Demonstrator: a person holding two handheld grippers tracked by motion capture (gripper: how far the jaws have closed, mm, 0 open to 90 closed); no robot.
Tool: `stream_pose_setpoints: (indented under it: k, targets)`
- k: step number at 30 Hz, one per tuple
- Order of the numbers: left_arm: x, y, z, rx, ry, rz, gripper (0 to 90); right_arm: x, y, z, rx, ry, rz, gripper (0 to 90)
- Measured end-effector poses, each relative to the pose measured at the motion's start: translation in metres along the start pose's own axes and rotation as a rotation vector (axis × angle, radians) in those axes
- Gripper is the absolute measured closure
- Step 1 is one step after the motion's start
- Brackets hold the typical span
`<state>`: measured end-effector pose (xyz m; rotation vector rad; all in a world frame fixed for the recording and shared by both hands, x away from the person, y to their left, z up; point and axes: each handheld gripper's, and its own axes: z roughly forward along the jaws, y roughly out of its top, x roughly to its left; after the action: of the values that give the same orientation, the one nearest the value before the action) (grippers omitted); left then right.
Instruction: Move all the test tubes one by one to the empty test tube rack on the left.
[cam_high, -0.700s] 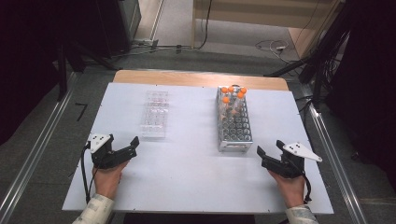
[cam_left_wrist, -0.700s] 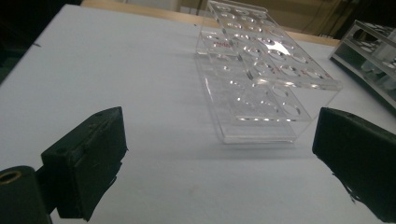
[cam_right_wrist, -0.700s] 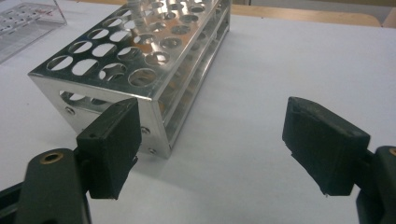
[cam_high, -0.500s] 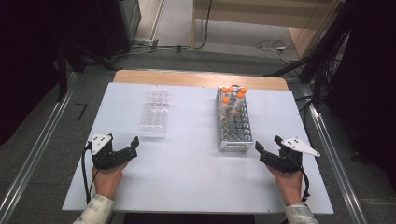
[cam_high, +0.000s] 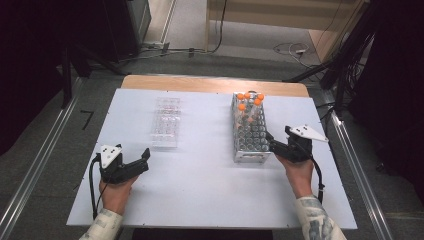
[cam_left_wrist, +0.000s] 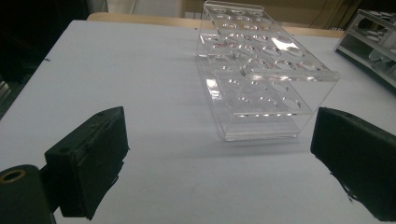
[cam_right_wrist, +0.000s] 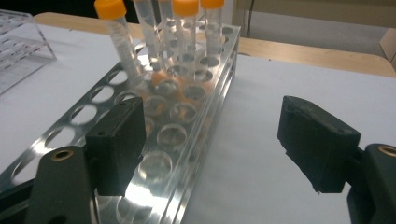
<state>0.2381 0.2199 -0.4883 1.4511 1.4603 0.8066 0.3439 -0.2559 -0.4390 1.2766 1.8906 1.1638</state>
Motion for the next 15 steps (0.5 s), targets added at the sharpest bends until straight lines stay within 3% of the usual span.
stream_pose_setpoints:
  k: [5,10,15]
  targets:
    - [0.002,0.0,-0.002,-0.001,0.007,0.001,4.5,-0.004,0.015,0.026,-0.01,0.0,0.007,27.6]
    - [0.004,0.0,-0.003,-0.008,0.013,-0.003,4.6,-0.007,0.028,0.051,0.003,-0.025,-0.036,33.0]
    - [0.005,-0.001,-0.003,-0.012,0.015,-0.004,5.1,-0.015,0.038,0.068,0.019,-0.028,-0.052,45.0]
